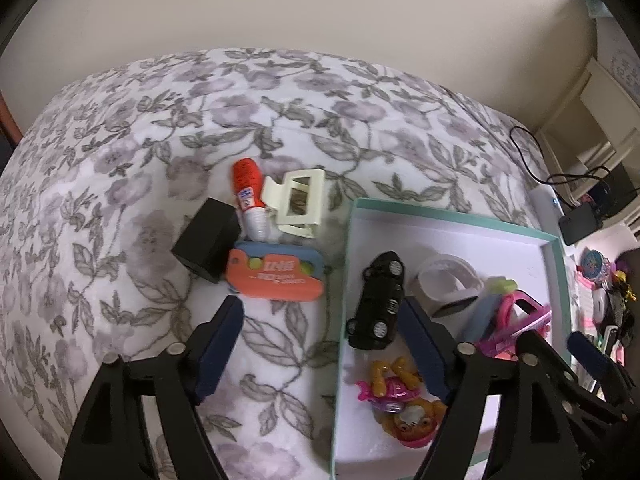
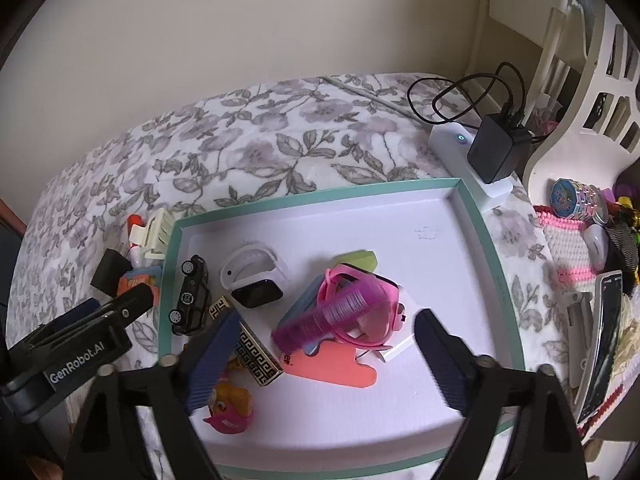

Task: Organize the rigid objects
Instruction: 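Move both tools back from the tray to the pile of items, then grasp the black charger block with the left tool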

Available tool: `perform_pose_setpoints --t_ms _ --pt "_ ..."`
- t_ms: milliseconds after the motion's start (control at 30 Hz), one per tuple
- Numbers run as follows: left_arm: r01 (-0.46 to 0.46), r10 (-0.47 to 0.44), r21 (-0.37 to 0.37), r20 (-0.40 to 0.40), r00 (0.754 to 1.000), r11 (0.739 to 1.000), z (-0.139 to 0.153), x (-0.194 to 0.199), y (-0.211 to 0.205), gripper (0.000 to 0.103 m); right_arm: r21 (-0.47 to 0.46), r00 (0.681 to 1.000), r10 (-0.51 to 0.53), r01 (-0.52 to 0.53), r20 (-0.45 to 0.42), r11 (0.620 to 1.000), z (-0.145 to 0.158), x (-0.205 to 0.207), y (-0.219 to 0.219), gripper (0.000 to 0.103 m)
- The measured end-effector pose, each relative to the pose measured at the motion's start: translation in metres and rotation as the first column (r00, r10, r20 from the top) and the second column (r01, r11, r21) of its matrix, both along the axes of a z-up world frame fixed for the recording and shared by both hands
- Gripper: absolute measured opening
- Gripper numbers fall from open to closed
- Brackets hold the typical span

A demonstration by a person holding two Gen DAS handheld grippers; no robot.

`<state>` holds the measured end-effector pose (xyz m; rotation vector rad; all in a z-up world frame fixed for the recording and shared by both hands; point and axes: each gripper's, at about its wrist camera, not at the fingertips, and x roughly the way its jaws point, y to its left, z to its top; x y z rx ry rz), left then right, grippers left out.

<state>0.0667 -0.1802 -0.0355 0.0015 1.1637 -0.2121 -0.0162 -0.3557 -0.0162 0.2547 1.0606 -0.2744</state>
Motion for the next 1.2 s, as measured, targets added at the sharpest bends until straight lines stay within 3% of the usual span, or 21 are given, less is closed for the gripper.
perform_pose_setpoints --t_ms 67,233,333,900,1200 --pt "-0.012 0.012 0.009 0.008 1.000 1.000 0.000 0.001 0.003 0.090 -0.001 1.000 -0.001 0.001 0.010 1.000 0.001 0.000 0.000 0.103" --pt "-0.045 0.045 0.017 0.032 0.998 0.999 0.001 0.005 0.013 0.092 0.004 1.000 0.007 -0.007 0.031 1.000 0.001 0.001 0.003 0.103" --pt "-0.068 0.067 0.007 0.039 0.997 0.998 0.002 0.008 0.021 0.101 0.017 0.999 0.024 -0.025 0.048 1.000 0.002 0.003 0.007 0.103" --pt "-0.234 0.236 -0.061 0.045 0.971 0.970 0.003 0.033 0.092 0.101 0.005 0.982 0.126 -0.128 0.140 0.992 0.007 0.020 0.044 0.103" --pt "-0.230 0.233 -0.052 0.057 0.971 0.972 0.003 0.045 0.106 0.101 0.002 0.976 0.178 -0.180 0.127 0.984 0.001 0.039 0.075 0.103"
